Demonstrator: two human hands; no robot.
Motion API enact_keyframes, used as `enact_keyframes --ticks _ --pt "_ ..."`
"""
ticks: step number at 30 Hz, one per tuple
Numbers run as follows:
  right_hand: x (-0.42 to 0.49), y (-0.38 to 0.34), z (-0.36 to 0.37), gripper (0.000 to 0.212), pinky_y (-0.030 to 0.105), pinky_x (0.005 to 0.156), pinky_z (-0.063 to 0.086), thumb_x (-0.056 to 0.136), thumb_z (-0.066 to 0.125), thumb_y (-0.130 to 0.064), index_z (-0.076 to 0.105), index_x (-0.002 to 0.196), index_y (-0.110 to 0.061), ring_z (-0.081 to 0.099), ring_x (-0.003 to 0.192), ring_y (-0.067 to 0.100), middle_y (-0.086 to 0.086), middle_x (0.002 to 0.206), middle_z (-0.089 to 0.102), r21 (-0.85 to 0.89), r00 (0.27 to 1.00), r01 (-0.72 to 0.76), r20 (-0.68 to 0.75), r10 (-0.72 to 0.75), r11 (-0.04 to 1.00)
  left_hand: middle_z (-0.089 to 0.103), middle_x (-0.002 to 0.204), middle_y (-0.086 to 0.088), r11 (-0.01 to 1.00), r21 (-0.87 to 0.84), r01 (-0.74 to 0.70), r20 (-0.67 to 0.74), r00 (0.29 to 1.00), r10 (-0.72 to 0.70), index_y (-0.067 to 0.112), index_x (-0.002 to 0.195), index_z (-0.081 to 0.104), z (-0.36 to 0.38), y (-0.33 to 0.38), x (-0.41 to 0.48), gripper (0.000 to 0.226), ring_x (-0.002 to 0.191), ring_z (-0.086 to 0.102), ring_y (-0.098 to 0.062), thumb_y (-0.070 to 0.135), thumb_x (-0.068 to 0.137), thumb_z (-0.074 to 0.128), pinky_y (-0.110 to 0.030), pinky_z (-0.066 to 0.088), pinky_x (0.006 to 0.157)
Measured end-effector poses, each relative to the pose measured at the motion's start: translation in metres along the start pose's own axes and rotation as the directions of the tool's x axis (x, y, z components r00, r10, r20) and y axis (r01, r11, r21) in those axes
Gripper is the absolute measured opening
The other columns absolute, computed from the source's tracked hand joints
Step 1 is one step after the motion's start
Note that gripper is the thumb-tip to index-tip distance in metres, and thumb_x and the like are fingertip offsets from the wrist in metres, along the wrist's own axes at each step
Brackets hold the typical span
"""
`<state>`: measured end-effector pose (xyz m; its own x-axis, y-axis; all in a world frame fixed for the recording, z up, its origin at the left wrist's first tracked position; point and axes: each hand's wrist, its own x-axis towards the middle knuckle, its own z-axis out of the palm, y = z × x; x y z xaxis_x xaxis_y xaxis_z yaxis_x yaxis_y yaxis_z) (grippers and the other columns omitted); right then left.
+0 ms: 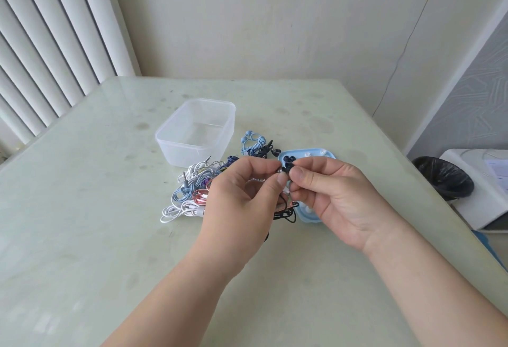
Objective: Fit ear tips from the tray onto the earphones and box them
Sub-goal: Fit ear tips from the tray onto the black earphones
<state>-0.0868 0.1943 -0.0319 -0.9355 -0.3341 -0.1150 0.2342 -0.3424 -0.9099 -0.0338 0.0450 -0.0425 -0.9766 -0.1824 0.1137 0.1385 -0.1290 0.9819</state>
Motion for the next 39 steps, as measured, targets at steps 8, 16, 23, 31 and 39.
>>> enact_keyframes --ticks 8,16,23,31,39 --pt "0.002 0.002 -0.004 0.012 0.026 0.060 0.055 0.072 0.074 -0.004 0.071 0.084 -0.005 0.063 0.062 0.019 0.014 0.073 0.067 -0.115 0.997 0.065 0.036 -0.061 0.991 0.075 0.075 0.004 1.000 0.004 0.007 0.024 1.000 -0.007 0.008 0.100 0.071 -0.001 -0.001 0.001 0.007 0.072 0.077 -0.016 0.003 0.096 0.069 -0.019 0.058 0.068" --pt "0.002 0.006 -0.004 0.009 0.027 0.060 0.054 0.074 0.072 -0.006 0.071 0.082 -0.006 0.062 0.062 0.019 0.021 0.081 0.064 -0.158 0.995 0.091 0.046 -0.085 0.983 0.076 0.075 0.001 0.994 0.099 -0.041 -0.003 0.999 0.041 0.012 0.095 0.070 -0.002 -0.006 0.001 0.008 0.068 0.071 -0.017 0.004 0.095 0.070 -0.039 0.066 0.073" --pt "0.001 0.009 -0.001 0.004 0.028 0.061 0.052 0.076 0.069 -0.007 0.069 0.080 -0.008 0.060 0.064 0.020 0.020 0.082 0.064 -0.147 0.995 0.081 0.068 -0.072 0.986 0.075 0.074 -0.005 0.990 0.119 -0.071 -0.039 0.996 0.076 0.009 0.093 0.069 0.001 -0.006 -0.001 0.005 0.068 0.073 -0.026 0.004 0.096 0.070 -0.055 0.063 0.073" --pt "0.002 0.012 0.002 0.010 0.027 0.059 0.050 0.079 0.068 -0.010 0.067 0.087 -0.006 0.057 0.066 0.019 0.012 0.078 0.069 -0.089 0.998 0.038 0.059 -0.033 0.995 0.074 0.072 -0.004 0.969 0.196 -0.148 -0.029 0.987 0.156 0.015 0.089 0.067 0.003 -0.007 -0.004 0.016 0.067 0.072 -0.024 0.002 0.096 0.068 -0.049 0.061 0.068" --pt "0.000 0.015 0.006 0.017 0.029 0.061 0.052 0.083 0.065 -0.013 0.068 0.093 0.000 0.060 0.068 0.021 0.011 0.078 0.070 -0.093 0.994 0.096 0.058 -0.091 0.991 0.074 0.074 -0.003 0.954 0.207 -0.216 -0.040 0.973 0.229 0.016 0.090 0.068 0.003 -0.007 -0.004 0.018 0.067 0.073 -0.016 -0.002 0.094 0.069 -0.018 0.056 0.061"
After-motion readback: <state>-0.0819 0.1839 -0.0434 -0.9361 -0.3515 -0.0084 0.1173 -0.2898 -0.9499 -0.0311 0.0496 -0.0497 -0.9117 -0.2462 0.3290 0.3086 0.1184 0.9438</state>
